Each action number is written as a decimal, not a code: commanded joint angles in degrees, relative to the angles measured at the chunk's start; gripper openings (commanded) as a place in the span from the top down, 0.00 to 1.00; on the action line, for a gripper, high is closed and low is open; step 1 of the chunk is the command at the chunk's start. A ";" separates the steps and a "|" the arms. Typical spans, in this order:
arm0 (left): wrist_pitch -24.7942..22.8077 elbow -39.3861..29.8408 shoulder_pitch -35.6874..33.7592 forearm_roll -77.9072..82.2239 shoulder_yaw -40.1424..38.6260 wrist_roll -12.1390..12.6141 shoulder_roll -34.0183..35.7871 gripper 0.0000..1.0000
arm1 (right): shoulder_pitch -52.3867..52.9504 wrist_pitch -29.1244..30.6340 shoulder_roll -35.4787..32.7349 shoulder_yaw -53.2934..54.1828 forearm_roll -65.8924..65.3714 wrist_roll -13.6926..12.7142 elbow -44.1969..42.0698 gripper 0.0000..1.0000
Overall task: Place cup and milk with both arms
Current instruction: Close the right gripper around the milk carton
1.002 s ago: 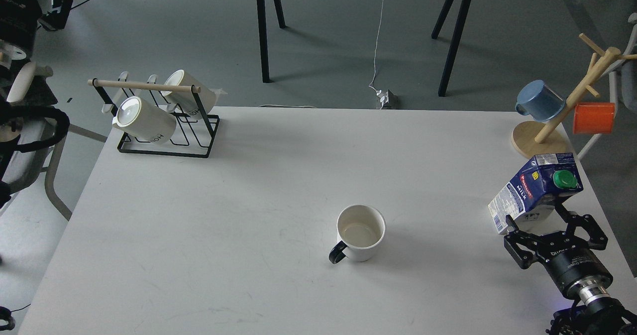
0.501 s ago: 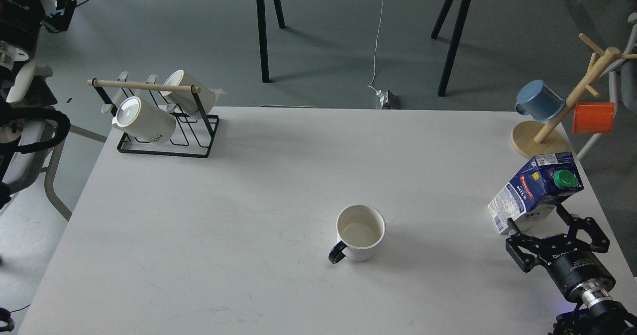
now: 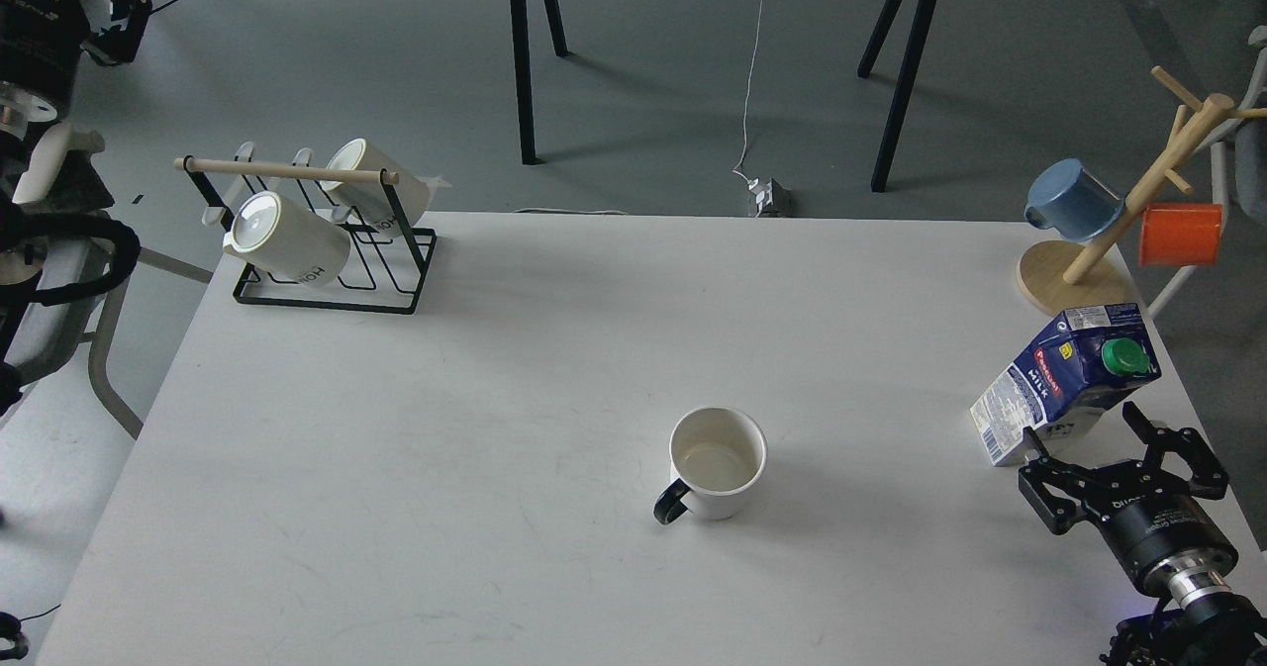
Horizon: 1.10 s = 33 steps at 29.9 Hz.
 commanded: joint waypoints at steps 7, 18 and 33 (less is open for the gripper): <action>0.04 0.01 -0.17 0.08 0.01 0.01 0.00 0.00 | 0.20 0.00 0.27 1.38 0.09 0.44 0.00 0.01; 0.12 -0.08 -0.08 0.08 0.01 0.01 0.00 0.00 | 3.45 0.00 3.52 0.32 -0.17 0.35 -4.56 0.02; 0.30 0.01 -0.17 0.17 0.54 0.01 -0.09 0.00 | 6.79 0.00 6.16 -0.03 -0.70 0.26 -7.47 0.15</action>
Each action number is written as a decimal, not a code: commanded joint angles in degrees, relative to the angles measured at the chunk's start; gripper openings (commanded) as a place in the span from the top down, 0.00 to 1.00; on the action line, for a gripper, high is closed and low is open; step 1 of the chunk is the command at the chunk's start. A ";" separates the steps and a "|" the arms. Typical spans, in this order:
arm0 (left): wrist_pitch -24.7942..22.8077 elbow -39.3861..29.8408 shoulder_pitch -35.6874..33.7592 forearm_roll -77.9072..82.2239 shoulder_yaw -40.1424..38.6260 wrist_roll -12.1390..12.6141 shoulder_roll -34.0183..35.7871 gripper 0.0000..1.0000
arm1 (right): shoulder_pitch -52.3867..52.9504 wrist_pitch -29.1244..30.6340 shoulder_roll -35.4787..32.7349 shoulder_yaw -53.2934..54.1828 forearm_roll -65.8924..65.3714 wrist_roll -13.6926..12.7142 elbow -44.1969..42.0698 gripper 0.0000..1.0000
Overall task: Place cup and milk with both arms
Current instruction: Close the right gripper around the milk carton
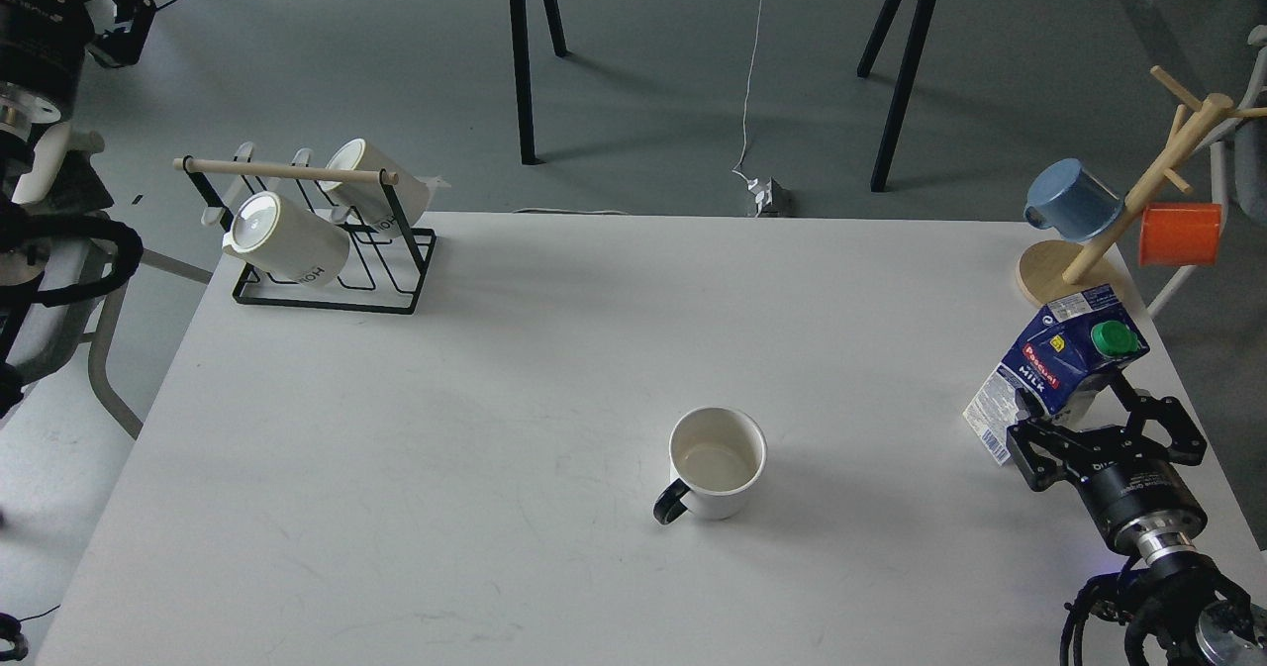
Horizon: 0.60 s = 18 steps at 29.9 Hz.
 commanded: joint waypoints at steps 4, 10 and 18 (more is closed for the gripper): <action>0.06 0.01 0.06 0.08 0.00 -0.09 0.06 0.00 | 0.24 0.00 0.67 -0.05 -2.11 0.00 -0.12 0.29; 0.06 0.01 0.06 0.08 0.00 -0.09 1.12 0.00 | -0.03 0.00 1.03 0.04 -2.56 0.09 -0.20 0.41; 0.14 0.01 0.06 0.00 0.00 -0.09 1.21 0.00 | -0.55 0.00 1.12 -0.05 -4.05 0.09 -0.03 0.54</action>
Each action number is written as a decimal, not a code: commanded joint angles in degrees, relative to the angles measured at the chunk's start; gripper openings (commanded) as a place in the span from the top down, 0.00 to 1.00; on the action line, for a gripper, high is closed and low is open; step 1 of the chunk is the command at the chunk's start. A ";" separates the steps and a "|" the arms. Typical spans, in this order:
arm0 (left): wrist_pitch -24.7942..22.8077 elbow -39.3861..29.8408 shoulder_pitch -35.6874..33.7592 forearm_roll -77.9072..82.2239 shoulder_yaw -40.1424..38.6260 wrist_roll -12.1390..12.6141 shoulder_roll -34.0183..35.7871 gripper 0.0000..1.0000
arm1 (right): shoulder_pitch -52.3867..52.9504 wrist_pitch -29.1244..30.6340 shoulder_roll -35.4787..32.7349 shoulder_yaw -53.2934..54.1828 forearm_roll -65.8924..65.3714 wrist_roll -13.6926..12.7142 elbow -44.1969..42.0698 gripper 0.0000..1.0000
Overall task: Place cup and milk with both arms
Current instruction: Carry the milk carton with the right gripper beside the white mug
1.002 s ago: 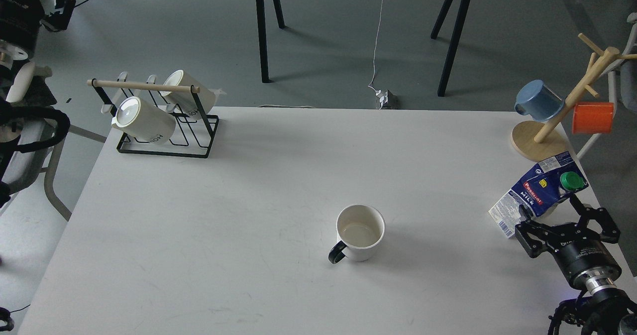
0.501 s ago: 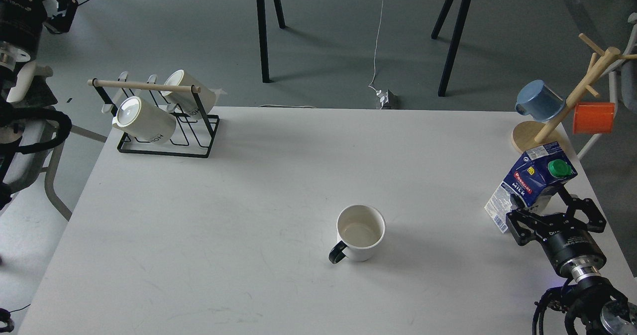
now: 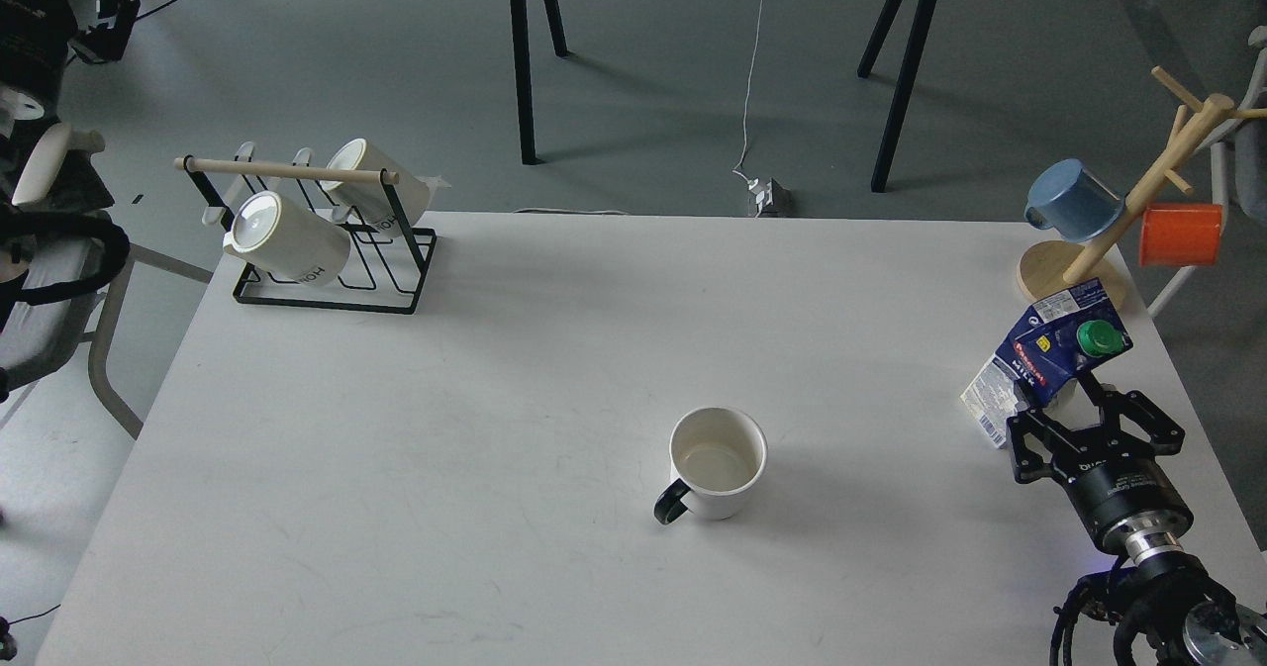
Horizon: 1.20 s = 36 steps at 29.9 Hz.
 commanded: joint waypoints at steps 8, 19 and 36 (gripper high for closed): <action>0.15 0.00 0.00 -0.05 0.00 0.09 1.07 0.00 | -0.81 0.00 0.44 0.16 -0.78 0.00 3.68 0.54; 0.15 0.00 -0.08 0.04 0.00 0.09 2.13 0.00 | -0.81 0.00 2.37 -0.10 -3.41 -0.35 5.18 0.55; 0.86 0.00 0.00 0.04 0.00 0.09 2.74 0.00 | -0.72 0.00 4.75 -0.19 -7.11 -0.35 7.28 0.87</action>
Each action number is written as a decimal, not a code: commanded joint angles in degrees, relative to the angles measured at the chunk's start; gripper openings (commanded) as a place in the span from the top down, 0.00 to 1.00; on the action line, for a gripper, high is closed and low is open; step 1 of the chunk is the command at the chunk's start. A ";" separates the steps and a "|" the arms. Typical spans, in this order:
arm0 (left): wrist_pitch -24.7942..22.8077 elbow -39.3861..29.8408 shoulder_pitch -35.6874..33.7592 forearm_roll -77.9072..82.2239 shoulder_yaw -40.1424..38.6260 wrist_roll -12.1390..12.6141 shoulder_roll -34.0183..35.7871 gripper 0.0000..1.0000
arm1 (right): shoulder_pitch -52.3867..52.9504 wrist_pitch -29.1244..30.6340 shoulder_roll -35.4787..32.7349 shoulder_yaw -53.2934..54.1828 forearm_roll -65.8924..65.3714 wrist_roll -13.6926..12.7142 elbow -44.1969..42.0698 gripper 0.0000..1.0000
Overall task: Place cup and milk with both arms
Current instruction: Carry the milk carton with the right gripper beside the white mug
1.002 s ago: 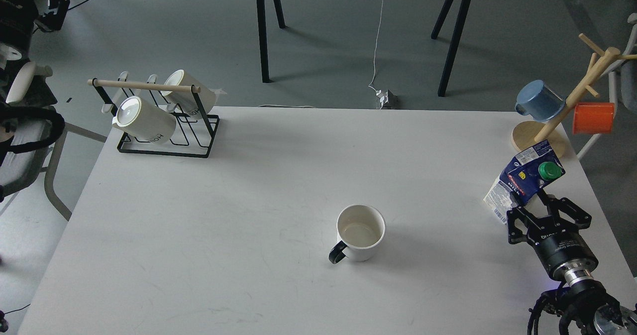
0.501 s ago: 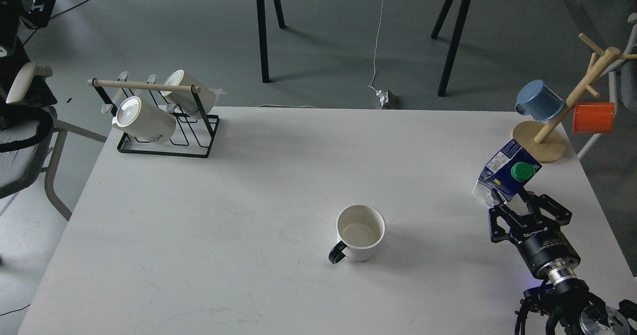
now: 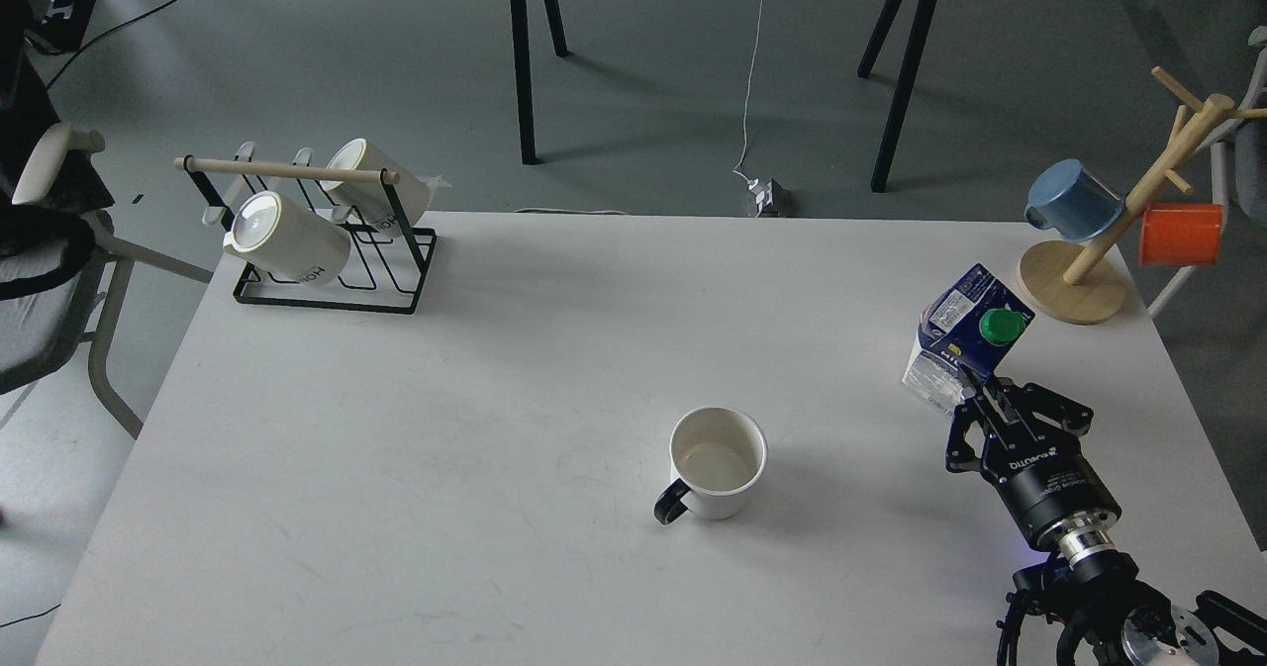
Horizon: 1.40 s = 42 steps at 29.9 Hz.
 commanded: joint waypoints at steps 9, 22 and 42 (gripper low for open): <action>0.09 -0.45 -0.09 0.00 0.00 0.08 0.12 0.00 | -0.48 0.00 5.08 -5.00 -3.15 -0.29 7.69 0.87; 0.26 -1.24 -0.09 0.00 0.08 0.00 -0.15 0.00 | -2.50 0.00 13.78 -9.31 -9.39 -0.29 4.62 0.87; 0.53 -1.24 0.00 0.09 0.08 0.00 0.47 0.00 | -2.41 0.00 13.78 -8.43 -8.95 0.24 3.56 0.17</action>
